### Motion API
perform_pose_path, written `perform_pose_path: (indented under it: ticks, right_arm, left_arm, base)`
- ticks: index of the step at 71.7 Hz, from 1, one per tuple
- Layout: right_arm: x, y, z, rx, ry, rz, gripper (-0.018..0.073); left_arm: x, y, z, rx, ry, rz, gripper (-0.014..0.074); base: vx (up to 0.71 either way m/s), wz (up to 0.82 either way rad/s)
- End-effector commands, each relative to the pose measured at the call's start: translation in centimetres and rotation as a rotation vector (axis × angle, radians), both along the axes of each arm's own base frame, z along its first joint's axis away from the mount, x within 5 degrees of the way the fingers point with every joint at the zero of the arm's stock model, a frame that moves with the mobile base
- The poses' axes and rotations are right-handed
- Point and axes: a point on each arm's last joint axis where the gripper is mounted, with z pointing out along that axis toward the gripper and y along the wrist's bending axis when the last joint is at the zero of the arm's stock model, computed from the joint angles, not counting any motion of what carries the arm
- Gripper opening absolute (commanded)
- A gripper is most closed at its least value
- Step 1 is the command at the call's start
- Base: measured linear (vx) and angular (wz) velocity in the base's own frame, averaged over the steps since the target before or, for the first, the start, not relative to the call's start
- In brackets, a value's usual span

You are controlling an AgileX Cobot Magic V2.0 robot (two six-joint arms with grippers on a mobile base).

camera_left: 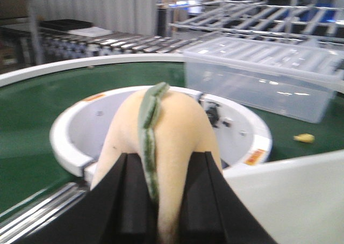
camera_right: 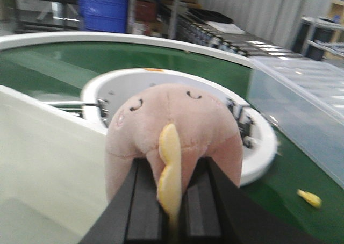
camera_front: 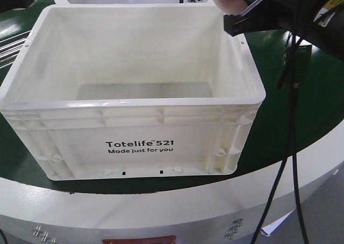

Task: Place moving items into box and shelve
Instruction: 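Lift both plush toys over the crate and release them inside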

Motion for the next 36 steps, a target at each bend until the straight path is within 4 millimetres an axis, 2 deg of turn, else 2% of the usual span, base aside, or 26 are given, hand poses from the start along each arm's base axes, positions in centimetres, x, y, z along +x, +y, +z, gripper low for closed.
perform_pose_path:
  ticks: [1,13,22,28,36]
  right_arm:
    - [-1.0,0.9,2.6,0.061,-0.153,0.051,-0.0012]
    - [-0.7,2.8,1.5,0.056,-0.128,0.103,-0.0012]
    - [-0.4,3.3,1.0,0.083,-0.112,0.111,0.0006]
    - [-0.3,3.3,0.9,0.090,-0.106,0.108,0.0052]
    - [-0.3,3.3,0.9,0.097,-0.099,0.108,0.0179]
  left_arm:
    - [-0.3,-1.6,1.8,-0.049,-0.108,-0.072,-0.0020]
    - [0.3,-4.7,0.4,-0.048,-0.067,-0.171,-0.0020]
    - [0.8,-5.7,-0.3,-0.048,-0.049,-0.201,-0.0006]
    - [0.9,-6.0,-0.6,-0.044,-0.037,-0.209,0.0038]
    - [1.1,-6.1,-0.9,-0.038,-0.029,-0.210,0.0145]
  base:
    - [0.00,0.00]
    - [0.00,0.00]
    - [0.00,0.00]
    - [0.00,0.00]
    - [0.00,0.00]
